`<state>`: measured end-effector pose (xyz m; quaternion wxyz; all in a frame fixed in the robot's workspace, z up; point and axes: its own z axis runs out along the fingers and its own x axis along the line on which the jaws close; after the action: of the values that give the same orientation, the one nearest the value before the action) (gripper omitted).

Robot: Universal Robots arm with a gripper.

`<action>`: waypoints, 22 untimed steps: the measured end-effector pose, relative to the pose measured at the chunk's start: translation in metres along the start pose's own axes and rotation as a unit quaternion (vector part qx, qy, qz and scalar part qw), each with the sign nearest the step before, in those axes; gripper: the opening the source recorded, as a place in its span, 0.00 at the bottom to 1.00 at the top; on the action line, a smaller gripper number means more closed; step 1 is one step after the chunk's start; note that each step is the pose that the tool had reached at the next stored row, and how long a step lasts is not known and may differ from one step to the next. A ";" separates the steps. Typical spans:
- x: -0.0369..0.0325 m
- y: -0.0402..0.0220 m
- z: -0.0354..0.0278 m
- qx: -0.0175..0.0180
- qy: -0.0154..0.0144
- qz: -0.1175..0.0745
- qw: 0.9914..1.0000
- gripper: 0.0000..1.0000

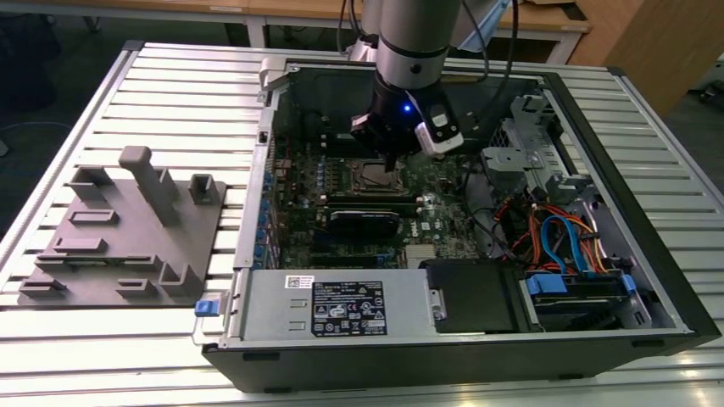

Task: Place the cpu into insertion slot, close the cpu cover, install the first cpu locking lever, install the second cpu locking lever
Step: 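Install the second cpu locking lever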

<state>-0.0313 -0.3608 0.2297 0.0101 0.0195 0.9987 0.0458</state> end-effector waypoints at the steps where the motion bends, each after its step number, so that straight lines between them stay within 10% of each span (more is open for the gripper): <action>1: 0.0000 0.0000 0.0000 0.000 0.000 0.000 1.000 0.11; 22: 0.0002 0.0004 -0.0072 0.000 0.000 0.000 1.000 0.11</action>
<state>-0.0317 -0.3610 0.2369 0.0100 0.0195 0.9987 0.0457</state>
